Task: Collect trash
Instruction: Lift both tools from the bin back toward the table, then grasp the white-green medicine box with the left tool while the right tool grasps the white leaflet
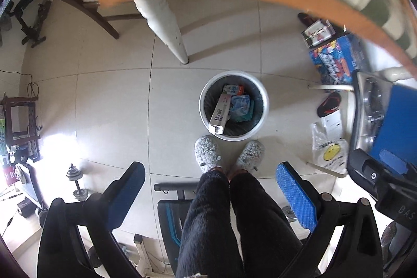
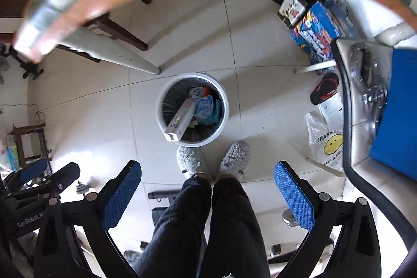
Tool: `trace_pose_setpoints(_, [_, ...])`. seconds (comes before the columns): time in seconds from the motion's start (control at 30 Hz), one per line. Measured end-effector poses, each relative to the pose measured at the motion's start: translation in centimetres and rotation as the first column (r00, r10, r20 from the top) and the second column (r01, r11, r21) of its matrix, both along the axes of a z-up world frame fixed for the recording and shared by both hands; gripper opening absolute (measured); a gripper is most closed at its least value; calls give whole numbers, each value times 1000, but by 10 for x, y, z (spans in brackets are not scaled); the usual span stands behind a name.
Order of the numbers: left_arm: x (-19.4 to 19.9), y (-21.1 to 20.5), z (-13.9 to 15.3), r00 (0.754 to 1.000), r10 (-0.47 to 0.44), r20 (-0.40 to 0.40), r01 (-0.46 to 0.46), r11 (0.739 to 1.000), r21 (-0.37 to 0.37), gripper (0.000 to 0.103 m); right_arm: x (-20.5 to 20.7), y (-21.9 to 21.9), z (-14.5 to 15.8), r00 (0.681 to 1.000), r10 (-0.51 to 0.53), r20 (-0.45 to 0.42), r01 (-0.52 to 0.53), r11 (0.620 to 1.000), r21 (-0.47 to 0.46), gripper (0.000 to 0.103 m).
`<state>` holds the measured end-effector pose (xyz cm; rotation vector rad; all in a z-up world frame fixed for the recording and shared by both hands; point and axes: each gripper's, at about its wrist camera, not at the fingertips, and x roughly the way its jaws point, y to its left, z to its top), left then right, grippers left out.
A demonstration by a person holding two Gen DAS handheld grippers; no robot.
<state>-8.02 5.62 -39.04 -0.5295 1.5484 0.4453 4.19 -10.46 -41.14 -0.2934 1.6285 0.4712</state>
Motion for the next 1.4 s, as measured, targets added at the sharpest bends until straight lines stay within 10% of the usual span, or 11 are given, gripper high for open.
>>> trace_pose_setpoints(0.43, [17,9,109,987,-56,154,45,996,76,103,4,8,146,999,-31,41,28,996,84,103])
trace_pose_setpoints(0.77, [130,47,200,939,-129,319,35,958,286,103,90,1,216,963,-245,112,216,950,227,103])
trace_pose_setpoints(1.03, [298,62,215,930,-155,332,43,947,320,103,246,-27,239,883,-445,152,395,877,272,103])
trace_pose_setpoints(1.4, [563,73,178,976,-93,195,52,977,209,103,529,-48,146,754,-656,24,643,746,175,103])
